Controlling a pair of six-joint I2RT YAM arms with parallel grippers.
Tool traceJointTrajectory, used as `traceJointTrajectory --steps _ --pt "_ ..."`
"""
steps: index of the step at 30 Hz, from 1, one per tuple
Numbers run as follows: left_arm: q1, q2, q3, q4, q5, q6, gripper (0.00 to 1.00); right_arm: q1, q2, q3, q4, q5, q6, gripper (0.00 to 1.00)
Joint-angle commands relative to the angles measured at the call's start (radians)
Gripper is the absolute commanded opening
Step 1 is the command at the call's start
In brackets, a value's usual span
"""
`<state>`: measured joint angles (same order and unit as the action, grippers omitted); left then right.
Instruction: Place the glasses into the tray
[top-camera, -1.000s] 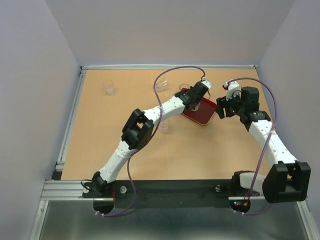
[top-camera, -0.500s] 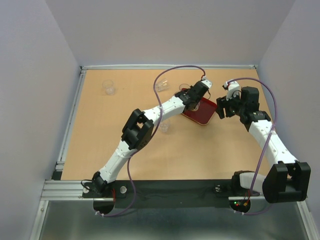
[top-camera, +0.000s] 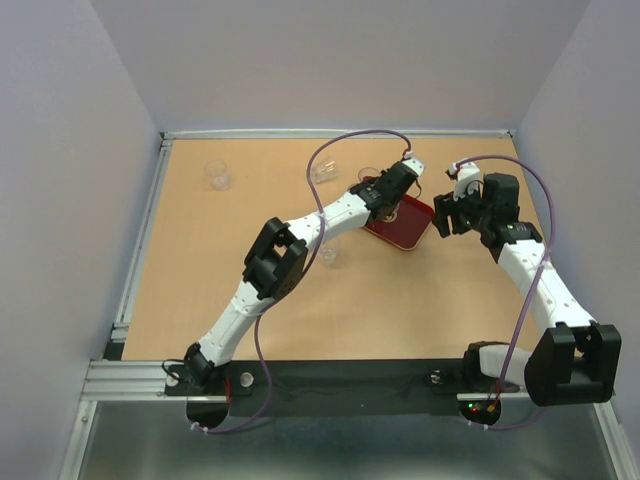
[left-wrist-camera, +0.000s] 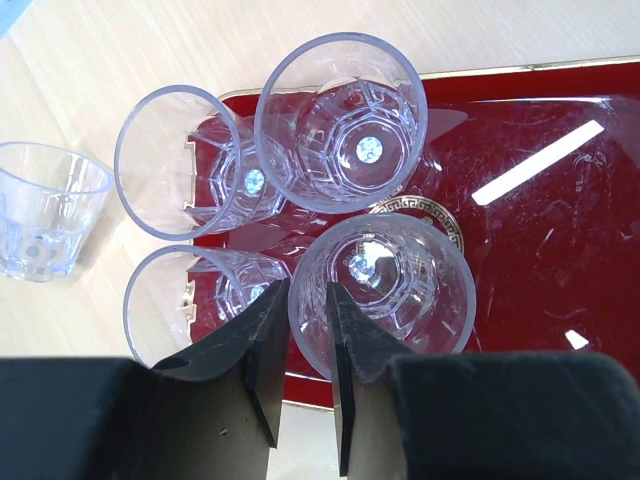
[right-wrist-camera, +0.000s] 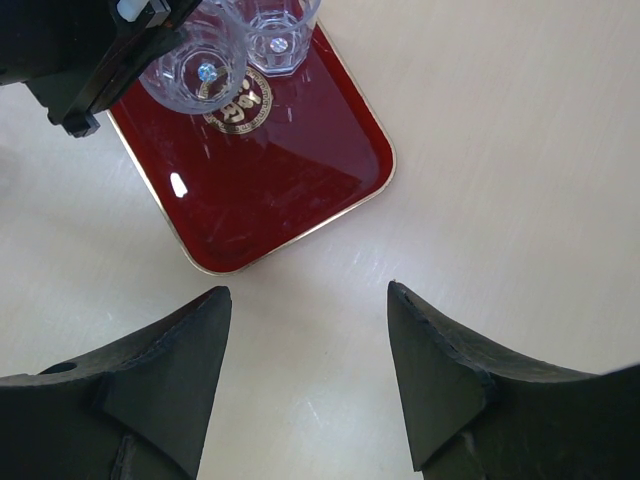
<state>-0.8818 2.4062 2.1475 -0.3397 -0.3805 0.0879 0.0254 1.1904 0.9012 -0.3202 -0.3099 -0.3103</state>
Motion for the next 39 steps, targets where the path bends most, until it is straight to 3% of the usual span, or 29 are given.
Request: traceJointTrajectory --steps 1,10,22,28,34,39 --pt "-0.002 -0.051 0.064 0.025 -0.034 0.013 0.33 -0.008 -0.026 -0.012 0.059 0.003 0.008 0.69" --pt "-0.002 -0.091 0.061 0.024 -0.054 0.016 0.33 -0.008 -0.023 -0.012 0.059 0.000 0.008 0.69" --pt "-0.005 -0.237 0.012 0.027 -0.110 0.018 0.41 -0.010 -0.032 -0.025 0.058 -0.055 -0.009 0.70" --pt "-0.003 -0.482 -0.240 0.111 -0.136 -0.006 0.55 -0.010 -0.057 -0.064 0.047 -0.282 -0.082 0.69" --pt "0.004 -0.820 -0.656 0.192 -0.172 -0.062 0.68 0.010 -0.049 -0.055 -0.003 -0.500 -0.139 0.72" --pt "0.038 -1.144 -1.015 0.246 -0.222 -0.083 0.77 0.151 0.024 0.042 -0.060 -0.509 -0.110 0.74"
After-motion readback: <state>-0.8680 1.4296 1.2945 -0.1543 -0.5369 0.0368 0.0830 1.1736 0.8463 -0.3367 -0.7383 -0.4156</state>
